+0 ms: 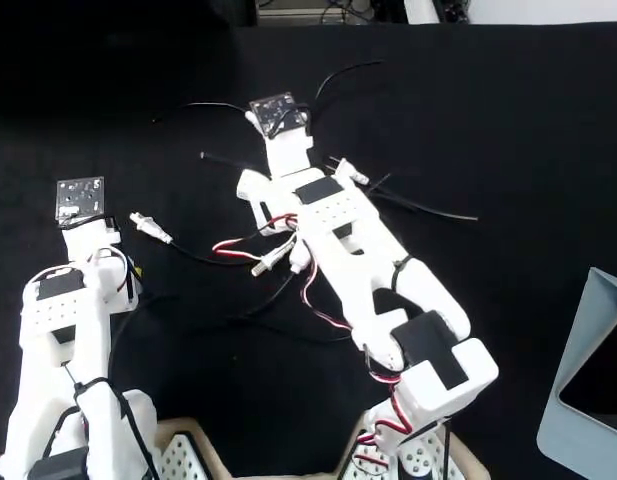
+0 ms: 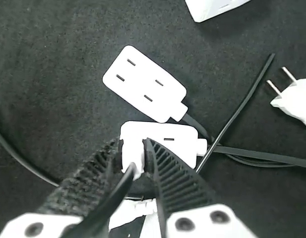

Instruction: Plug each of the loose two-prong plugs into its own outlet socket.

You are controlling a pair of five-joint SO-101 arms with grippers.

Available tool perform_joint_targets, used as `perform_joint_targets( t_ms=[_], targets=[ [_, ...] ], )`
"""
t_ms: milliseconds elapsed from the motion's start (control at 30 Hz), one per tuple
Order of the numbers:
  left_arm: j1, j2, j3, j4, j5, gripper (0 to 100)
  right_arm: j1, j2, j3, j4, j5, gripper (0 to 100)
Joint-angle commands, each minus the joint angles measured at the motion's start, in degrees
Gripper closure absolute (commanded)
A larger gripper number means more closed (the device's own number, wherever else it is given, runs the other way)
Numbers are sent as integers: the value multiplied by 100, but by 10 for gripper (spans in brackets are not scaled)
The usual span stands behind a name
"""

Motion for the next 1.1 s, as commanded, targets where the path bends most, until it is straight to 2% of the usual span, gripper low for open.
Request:
perform_joint_targets(
  t_ms=[0, 233, 467, 667, 900, 1067],
  targets=[
    [-57, -167, -31, -70, 35, 837, 132, 40, -242, 0, 35, 988],
    [-57, -167, -22, -70, 35, 837, 35, 796, -558, 44, 26, 988],
    [-57, -193, 40, -79, 35, 837, -62, 1174, -1209, 888, 26, 988],
    [-66, -176, 40, -97, 35, 837, -141, 1464, -1490, 1152, 62, 988],
    [-66, -202, 92, -114, 35, 836, -132, 549, -2079, 2136, 62, 987],
    [-66, -193, 92, -114, 35, 836, -114, -180, -2149, 2286, 62, 987]
  ],
)
